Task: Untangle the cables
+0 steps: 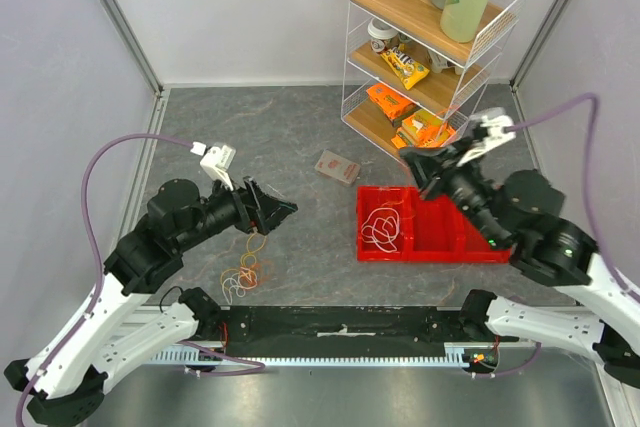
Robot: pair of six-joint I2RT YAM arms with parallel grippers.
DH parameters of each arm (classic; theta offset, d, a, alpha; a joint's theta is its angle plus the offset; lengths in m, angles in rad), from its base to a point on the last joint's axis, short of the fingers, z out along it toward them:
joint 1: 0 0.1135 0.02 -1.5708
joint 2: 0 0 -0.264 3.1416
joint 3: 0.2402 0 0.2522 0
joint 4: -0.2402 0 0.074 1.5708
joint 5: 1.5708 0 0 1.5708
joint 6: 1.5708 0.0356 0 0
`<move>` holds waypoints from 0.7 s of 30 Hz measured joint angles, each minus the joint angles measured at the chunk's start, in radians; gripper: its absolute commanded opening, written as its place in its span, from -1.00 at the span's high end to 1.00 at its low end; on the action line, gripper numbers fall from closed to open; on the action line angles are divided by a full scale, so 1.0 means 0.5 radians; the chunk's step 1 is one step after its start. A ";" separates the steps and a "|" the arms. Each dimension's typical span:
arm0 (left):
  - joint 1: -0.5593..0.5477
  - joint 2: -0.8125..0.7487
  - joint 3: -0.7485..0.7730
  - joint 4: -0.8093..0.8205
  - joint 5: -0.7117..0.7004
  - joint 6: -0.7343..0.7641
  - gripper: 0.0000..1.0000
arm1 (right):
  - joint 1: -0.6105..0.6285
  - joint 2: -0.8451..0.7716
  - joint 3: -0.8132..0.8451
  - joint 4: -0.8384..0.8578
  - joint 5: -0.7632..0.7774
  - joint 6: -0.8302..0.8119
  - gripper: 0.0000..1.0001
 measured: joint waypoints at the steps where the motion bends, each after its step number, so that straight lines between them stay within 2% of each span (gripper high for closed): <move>1: 0.000 -0.014 -0.018 -0.009 -0.017 0.001 -0.70 | 0.000 -0.014 0.060 -0.066 0.098 -0.024 1.00; 6: 0.000 -0.065 -0.060 -0.045 -0.066 0.002 -0.69 | 0.000 -0.088 0.182 -0.302 0.582 -0.099 1.00; 11: 0.000 -0.056 -0.064 -0.043 -0.079 0.003 -0.68 | -0.033 -0.126 -0.146 -0.381 0.916 -0.037 1.00; 18: 0.000 -0.036 -0.098 -0.037 -0.058 0.002 -0.67 | -0.243 -0.043 -0.784 -0.513 0.830 0.274 1.00; 21: 0.000 -0.044 -0.116 -0.040 -0.041 0.002 -0.67 | -0.302 -0.108 -0.914 -0.562 0.756 0.426 1.00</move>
